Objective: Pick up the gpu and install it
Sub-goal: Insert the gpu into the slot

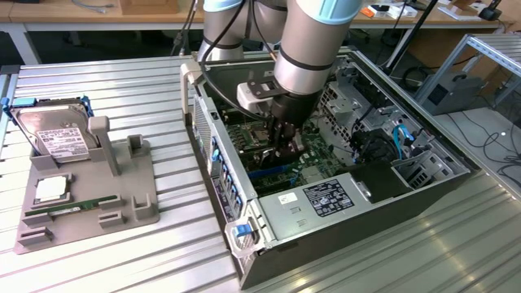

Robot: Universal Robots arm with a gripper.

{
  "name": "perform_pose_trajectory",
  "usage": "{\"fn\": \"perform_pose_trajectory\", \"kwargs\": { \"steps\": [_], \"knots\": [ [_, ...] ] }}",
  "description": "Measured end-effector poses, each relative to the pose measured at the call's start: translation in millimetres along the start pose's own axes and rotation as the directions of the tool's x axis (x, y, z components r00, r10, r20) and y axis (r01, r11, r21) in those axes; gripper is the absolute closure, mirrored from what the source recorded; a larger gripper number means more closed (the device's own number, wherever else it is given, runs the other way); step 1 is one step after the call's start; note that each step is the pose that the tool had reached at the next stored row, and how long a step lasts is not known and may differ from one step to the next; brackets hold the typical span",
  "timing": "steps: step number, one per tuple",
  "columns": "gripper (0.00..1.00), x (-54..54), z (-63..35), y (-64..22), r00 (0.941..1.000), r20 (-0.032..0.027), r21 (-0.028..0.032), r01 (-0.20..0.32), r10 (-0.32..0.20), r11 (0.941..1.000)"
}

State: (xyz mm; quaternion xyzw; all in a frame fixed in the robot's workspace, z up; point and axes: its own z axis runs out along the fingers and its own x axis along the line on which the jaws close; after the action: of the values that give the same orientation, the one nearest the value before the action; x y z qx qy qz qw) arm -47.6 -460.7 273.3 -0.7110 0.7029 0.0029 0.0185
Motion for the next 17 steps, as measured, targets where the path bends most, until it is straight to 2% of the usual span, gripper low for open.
{"fn": "perform_pose_trajectory", "kwargs": {
  "steps": [4,8,17],
  "knots": [
    [0.73,0.1,0.5,-2.6,1.0000,0.0001,0.0000,-0.001,0.001,1.0000],
    [0.73,-0.1,3.1,0.4,1.0000,0.0001,0.0003,-0.005,0.005,1.0000],
    [0.73,0.3,8.3,0.8,1.0000,-0.0008,0.0001,-0.007,0.007,1.0000]
  ]
}}
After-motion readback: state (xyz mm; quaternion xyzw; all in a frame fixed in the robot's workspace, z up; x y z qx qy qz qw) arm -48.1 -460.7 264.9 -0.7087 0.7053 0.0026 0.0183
